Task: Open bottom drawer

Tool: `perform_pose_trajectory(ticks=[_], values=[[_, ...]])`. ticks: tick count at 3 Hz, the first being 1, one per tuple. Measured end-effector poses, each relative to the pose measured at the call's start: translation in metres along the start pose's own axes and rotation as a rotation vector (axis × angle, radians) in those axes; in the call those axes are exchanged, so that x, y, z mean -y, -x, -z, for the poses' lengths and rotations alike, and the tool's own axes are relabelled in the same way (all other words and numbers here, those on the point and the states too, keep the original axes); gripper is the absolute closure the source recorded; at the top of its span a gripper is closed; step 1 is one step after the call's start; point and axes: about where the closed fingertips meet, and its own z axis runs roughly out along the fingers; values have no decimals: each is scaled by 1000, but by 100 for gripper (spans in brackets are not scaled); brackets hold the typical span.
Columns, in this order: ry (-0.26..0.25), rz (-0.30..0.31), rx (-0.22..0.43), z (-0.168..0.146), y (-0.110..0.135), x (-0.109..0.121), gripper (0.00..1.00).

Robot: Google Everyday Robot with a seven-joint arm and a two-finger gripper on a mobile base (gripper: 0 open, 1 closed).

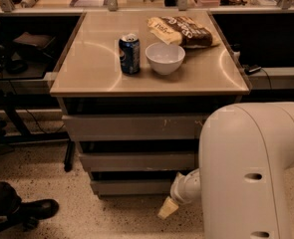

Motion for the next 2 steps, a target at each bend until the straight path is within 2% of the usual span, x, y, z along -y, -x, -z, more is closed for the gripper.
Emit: perform_pose_trajectory(ticks=[1, 2], values=[[23, 36, 78, -7, -11, -14, 0], [22, 36, 78, -7, -11, -13, 0]])
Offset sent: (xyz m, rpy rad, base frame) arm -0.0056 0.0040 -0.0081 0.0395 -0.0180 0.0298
